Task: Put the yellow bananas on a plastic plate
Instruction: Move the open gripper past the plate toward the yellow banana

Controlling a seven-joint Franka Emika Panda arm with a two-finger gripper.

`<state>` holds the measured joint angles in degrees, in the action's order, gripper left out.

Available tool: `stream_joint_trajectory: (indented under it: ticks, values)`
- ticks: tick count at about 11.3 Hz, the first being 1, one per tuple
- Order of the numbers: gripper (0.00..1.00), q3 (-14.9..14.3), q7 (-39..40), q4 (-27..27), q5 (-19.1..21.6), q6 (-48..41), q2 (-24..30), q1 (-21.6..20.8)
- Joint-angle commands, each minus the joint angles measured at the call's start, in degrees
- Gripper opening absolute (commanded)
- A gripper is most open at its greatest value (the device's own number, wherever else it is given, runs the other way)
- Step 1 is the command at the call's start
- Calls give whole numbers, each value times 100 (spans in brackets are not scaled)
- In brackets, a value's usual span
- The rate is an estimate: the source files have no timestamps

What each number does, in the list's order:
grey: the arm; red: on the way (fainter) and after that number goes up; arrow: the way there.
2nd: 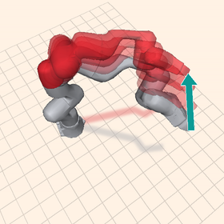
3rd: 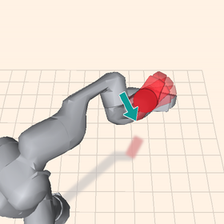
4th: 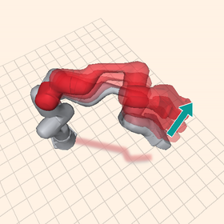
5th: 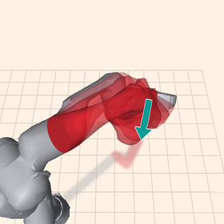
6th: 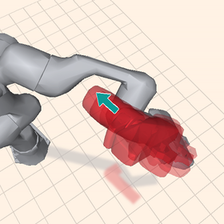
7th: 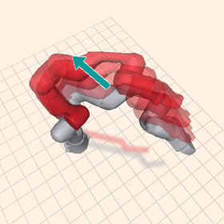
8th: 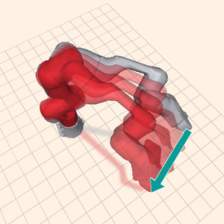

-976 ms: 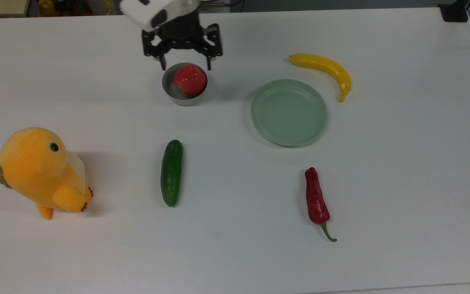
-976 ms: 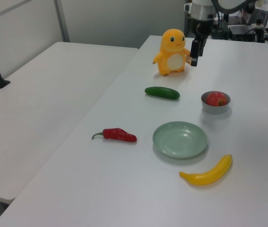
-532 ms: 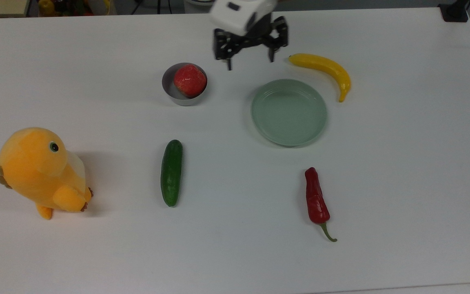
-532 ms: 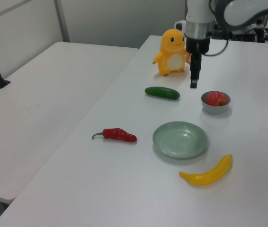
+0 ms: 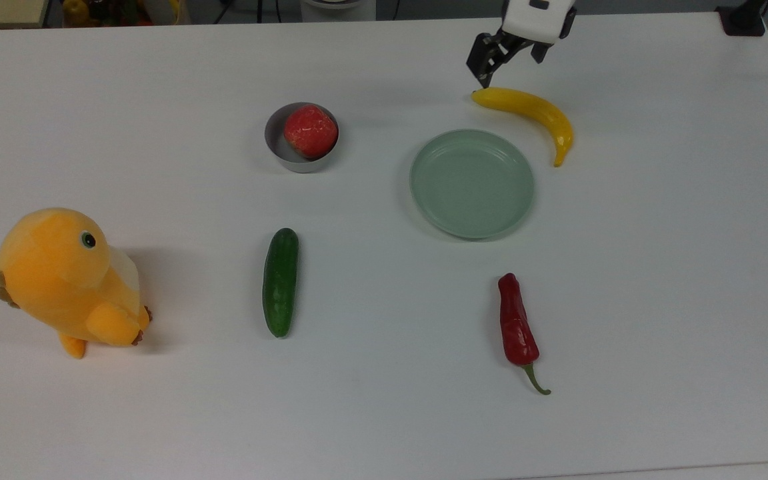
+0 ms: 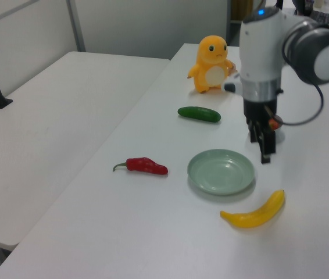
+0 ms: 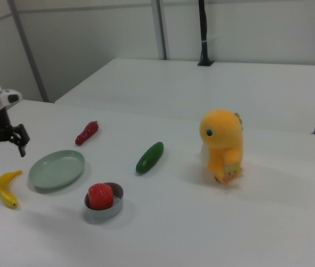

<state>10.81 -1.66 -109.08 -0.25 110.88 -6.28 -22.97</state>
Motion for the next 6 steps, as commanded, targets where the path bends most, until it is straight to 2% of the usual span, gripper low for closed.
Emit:
stream_joint_trajectory:
  ticks: [1,4,6]
  values:
    - [100,175,-98,-140,-54,30,-241,-85]
    - [100,202,-89,-140,-71,92,-453,-330]
    - [100,350,-54,-140,-89,100,-567,-340]
